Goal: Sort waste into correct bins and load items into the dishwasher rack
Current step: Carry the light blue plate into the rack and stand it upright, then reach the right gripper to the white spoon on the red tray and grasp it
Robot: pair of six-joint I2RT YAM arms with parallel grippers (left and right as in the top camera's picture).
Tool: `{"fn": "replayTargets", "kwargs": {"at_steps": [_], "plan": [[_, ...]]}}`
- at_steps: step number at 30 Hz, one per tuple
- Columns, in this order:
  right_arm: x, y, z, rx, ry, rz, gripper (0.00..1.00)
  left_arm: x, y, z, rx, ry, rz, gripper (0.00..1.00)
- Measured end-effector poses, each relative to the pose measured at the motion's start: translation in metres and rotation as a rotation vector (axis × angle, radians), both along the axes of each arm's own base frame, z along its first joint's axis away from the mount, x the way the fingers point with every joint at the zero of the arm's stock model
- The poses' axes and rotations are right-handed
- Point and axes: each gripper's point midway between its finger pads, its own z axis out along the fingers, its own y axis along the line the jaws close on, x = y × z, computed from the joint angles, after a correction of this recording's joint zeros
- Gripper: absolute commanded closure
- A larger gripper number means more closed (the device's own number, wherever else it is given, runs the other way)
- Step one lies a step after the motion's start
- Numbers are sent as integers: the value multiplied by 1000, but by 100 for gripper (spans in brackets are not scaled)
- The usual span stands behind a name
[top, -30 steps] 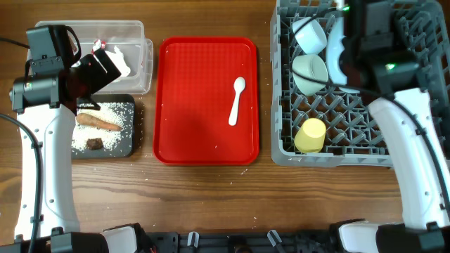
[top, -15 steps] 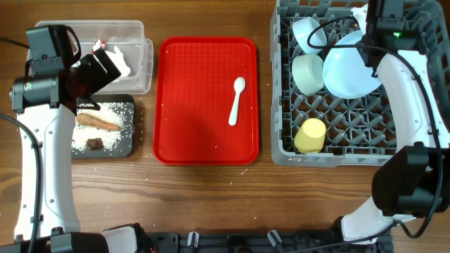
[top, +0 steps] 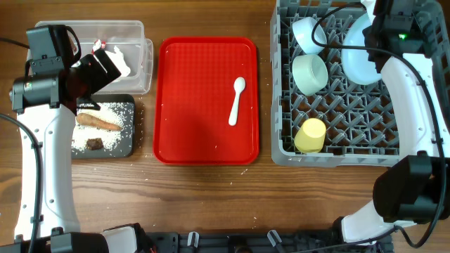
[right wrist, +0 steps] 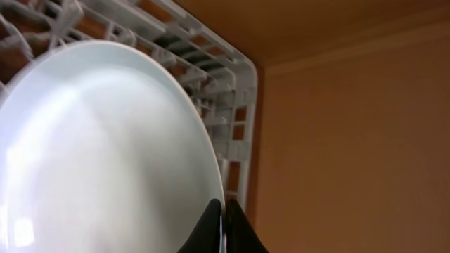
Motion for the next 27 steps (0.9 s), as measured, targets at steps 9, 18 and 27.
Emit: {"fn": "replayTargets", "kwargs": {"at_steps": [9, 18, 27], "plan": [[-6, 11, -15, 29, 89, 72, 95, 0, 0, 0, 0, 0, 0, 0], [5, 43, -25, 185, 50, 158, 6, 0, 0, 0, 0, 0, 0, 0], [-3, 67, 23, 442, -187, 115, 0, 0, 0, 0, 0, 0, 0, 0]]}}
